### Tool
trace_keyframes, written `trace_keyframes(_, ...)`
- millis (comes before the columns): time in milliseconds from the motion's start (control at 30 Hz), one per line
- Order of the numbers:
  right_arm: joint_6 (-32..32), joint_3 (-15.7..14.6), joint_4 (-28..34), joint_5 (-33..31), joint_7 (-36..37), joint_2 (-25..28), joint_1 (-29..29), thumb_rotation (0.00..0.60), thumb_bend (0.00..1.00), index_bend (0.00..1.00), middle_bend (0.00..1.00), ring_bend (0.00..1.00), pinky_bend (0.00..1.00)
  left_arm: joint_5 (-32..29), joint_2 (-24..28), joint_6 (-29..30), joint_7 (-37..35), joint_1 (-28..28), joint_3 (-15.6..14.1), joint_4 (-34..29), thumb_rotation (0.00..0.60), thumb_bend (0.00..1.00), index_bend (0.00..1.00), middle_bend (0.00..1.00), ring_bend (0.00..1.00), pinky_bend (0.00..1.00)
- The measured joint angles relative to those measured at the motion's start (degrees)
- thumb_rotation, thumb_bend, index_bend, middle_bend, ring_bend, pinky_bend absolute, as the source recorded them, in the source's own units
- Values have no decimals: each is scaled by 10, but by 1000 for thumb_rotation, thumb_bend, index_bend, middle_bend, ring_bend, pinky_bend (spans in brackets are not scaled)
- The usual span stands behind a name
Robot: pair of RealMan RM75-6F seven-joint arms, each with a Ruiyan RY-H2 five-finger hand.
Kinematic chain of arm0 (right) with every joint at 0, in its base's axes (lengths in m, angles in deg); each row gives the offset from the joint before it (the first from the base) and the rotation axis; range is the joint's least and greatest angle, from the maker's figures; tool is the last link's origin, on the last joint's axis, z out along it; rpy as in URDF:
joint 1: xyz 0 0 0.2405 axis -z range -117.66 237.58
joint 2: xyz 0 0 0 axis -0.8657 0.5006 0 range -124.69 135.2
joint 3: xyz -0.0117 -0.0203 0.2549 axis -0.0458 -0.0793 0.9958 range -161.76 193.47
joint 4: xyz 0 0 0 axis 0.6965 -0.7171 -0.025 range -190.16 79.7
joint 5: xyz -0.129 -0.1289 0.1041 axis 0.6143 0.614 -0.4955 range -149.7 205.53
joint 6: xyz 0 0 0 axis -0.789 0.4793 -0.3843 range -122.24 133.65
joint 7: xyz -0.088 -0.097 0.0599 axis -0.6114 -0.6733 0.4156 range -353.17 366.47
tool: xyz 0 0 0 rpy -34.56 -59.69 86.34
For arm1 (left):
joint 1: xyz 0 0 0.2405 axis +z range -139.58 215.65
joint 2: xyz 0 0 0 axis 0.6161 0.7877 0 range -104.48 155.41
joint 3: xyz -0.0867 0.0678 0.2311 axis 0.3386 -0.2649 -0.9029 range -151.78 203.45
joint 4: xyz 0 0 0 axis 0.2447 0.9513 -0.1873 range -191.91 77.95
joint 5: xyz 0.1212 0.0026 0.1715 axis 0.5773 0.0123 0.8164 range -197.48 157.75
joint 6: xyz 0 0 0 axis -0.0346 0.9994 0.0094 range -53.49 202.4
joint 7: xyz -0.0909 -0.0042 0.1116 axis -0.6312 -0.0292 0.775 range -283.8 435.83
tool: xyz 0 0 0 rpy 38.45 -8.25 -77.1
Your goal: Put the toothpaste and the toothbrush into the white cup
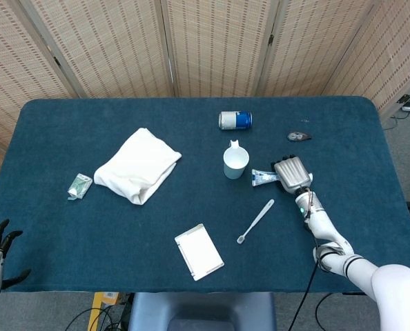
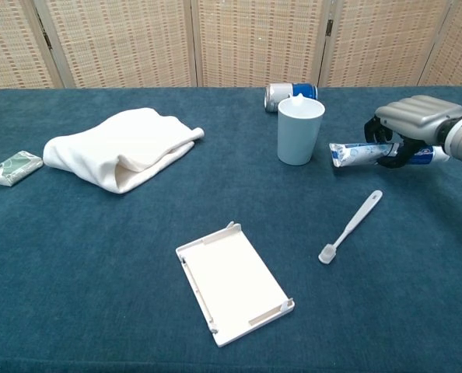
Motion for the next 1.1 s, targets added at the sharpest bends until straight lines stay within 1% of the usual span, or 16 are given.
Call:
trace_keyframes(100, 26, 0, 22, 10, 25, 13, 9, 600, 341, 711, 640, 426, 390, -2, 1, -2, 1, -1, 1, -1, 600, 171, 255, 77, 63, 207)
trace_keyframes(167, 47, 1, 48, 18, 46, 29, 17, 600, 341, 714, 642, 431, 393, -3, 2, -4, 1, -2, 2, -2, 600, 171, 255, 77, 63, 207)
trace_keyframes(300, 85, 7, 119, 29, 83, 72, 34, 600, 341, 715, 643, 435, 393, 0, 5, -7, 5, -7, 4, -8, 600, 171, 255, 77, 62, 207)
trace_keyframes(467, 121, 23, 234, 37, 164, 138, 54, 600, 341, 715, 642, 435, 393, 5, 6, -10, 12, -11, 4, -17, 600, 171, 255, 77, 62, 207)
trace_keyframes(533, 132, 32, 270, 40, 206, 158, 60, 600, 341, 715, 642, 435, 393, 7, 6, -11, 17, -12, 4, -22, 600, 171, 255, 77, 62, 207)
trace_keyframes(633, 141, 47, 305, 41, 263, 177, 63, 600, 342, 715, 642, 435, 393, 8, 8, -8, 20, -11, 4, -27, 600, 171, 255, 77, 62, 207)
trace_keyframes(767, 141, 73, 321, 33, 325, 178, 57, 600, 342, 715, 642, 435, 393, 8, 12, -8, 22, -11, 3, -32, 600, 171, 255, 77, 63, 207)
trace_keyframes(900, 129, 102, 318, 13, 377, 155, 38, 600, 341, 715, 643, 435, 393, 11, 12, -5, 23, -10, 2, -35, 600, 171, 254, 77, 63, 207)
trace_keyframes(1000, 118, 123, 296, -9, 410, 122, 20, 600, 342, 715, 643, 435, 393, 9, 12, -5, 23, -8, 0, -35, 600, 171, 255, 77, 63, 207)
trace_keyframes(1100, 98, 143, 262, -34, 438, 88, -1, 600, 337, 715, 643, 435, 393, 7, 14, -5, 23, -6, -1, -36, 600, 171, 255, 77, 63, 207)
